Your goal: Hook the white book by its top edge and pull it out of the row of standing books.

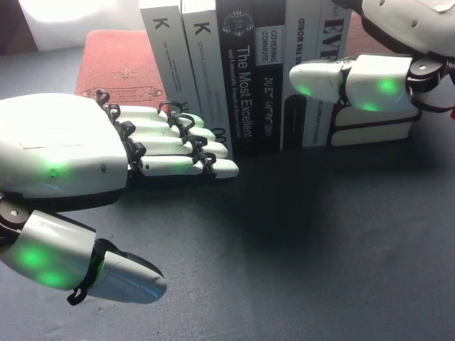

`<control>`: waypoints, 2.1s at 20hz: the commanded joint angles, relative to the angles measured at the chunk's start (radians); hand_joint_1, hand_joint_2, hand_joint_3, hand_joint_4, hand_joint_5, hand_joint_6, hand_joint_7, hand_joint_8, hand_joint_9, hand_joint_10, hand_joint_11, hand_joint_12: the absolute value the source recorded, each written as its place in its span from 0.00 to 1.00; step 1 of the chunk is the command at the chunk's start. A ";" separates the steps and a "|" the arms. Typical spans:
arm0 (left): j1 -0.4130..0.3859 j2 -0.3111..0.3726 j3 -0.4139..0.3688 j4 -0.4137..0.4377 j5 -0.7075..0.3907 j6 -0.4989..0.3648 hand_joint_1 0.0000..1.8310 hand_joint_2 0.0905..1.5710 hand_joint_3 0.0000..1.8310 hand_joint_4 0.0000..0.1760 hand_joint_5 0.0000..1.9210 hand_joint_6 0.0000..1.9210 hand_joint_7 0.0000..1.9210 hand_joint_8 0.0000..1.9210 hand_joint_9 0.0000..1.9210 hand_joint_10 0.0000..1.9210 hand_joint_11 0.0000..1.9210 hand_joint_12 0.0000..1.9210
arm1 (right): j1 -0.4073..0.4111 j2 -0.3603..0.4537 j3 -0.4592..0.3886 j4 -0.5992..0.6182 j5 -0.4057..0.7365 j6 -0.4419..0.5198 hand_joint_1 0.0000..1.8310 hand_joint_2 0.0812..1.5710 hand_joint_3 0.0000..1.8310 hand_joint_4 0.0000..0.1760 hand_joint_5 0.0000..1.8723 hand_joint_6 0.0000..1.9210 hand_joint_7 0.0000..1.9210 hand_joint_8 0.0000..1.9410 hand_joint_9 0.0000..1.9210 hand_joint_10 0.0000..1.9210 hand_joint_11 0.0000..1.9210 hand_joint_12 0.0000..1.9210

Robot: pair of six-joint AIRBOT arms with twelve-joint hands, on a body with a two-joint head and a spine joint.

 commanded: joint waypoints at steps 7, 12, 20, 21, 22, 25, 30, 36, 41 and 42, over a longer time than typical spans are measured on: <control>-0.017 -0.003 0.003 -0.053 -0.020 -0.006 0.00 0.73 0.00 0.00 0.00 0.00 0.00 0.00 0.00 0.00 0.00 0.00 | -0.004 0.004 0.001 0.019 0.098 -0.044 0.00 0.71 0.00 0.00 0.00 0.00 0.00 0.00 0.00 0.00 0.00 0.00; -0.024 -0.003 0.006 -0.056 -0.022 -0.007 0.00 0.73 0.00 0.00 0.00 0.00 0.00 0.00 0.00 0.00 0.00 0.00 | -0.018 0.005 0.000 0.028 0.096 -0.067 0.00 0.72 0.00 0.00 0.00 0.00 0.00 0.00 0.00 0.00 0.00 0.00; -0.030 -0.003 0.010 -0.054 -0.019 -0.006 0.00 0.73 0.00 0.00 0.00 0.00 0.00 0.00 0.00 0.00 0.00 0.00 | -0.024 0.050 -0.079 0.079 0.081 -0.124 0.00 0.71 0.00 0.00 0.00 0.00 0.00 0.00 0.00 0.00 0.00 0.00; -0.030 -0.003 0.010 -0.054 -0.019 -0.006 0.00 0.73 0.00 0.00 0.00 0.00 0.00 0.00 0.00 0.00 0.00 0.00 | -0.028 0.055 -0.091 0.079 0.084 -0.133 0.00 0.72 0.00 0.00 0.00 0.00 0.00 0.00 0.00 0.00 0.00 0.00; -0.030 -0.003 0.010 -0.054 -0.019 -0.013 0.00 0.73 0.00 0.00 0.00 0.00 0.00 0.00 0.00 0.00 0.00 0.00 | -0.031 0.062 -0.103 0.079 0.086 -0.140 0.00 0.72 0.00 0.00 0.00 0.00 0.00 0.00 0.00 0.00 0.00 0.00; -0.029 -0.003 0.011 -0.054 -0.019 -0.031 0.00 0.73 0.00 0.00 0.00 0.00 0.00 0.00 0.00 0.00 0.00 0.00 | -0.041 0.086 -0.154 0.084 0.099 -0.168 0.00 0.72 0.00 0.00 0.00 0.00 0.00 0.00 0.00 0.00 0.00 0.00; -0.027 -0.003 0.013 -0.054 -0.022 -0.038 0.00 0.73 0.00 0.00 0.00 0.00 0.00 0.00 0.00 0.00 0.00 0.00 | -0.068 0.135 -0.241 0.151 0.109 -0.231 0.00 0.72 0.00 0.00 0.00 0.00 0.00 0.00 0.00 0.00 0.00 0.00; -0.025 -0.002 0.015 -0.022 -0.041 -0.037 0.00 0.73 0.00 0.00 0.00 0.00 0.00 0.00 0.00 0.00 0.00 0.00 | -0.133 0.194 -0.340 0.151 0.168 -0.271 0.00 0.72 0.00 0.00 0.00 0.00 0.00 0.00 0.00 0.00 0.00 0.00; -0.026 -0.003 0.015 -0.020 -0.050 -0.031 0.00 0.73 0.00 0.00 0.00 0.00 0.00 0.00 0.00 0.00 0.00 0.00 | -0.182 0.232 -0.394 0.151 0.190 -0.274 0.00 0.72 0.00 0.00 0.00 0.00 0.00 0.00 0.00 0.00 0.00 0.00; -0.026 -0.003 0.015 -0.020 -0.050 -0.031 0.00 0.73 0.00 0.00 0.00 0.00 0.00 0.00 0.00 0.00 0.00 0.00 | -0.192 0.239 -0.404 0.151 0.191 -0.274 0.00 0.72 0.00 0.00 0.00 0.00 0.00 0.00 0.00 0.00 0.00 0.00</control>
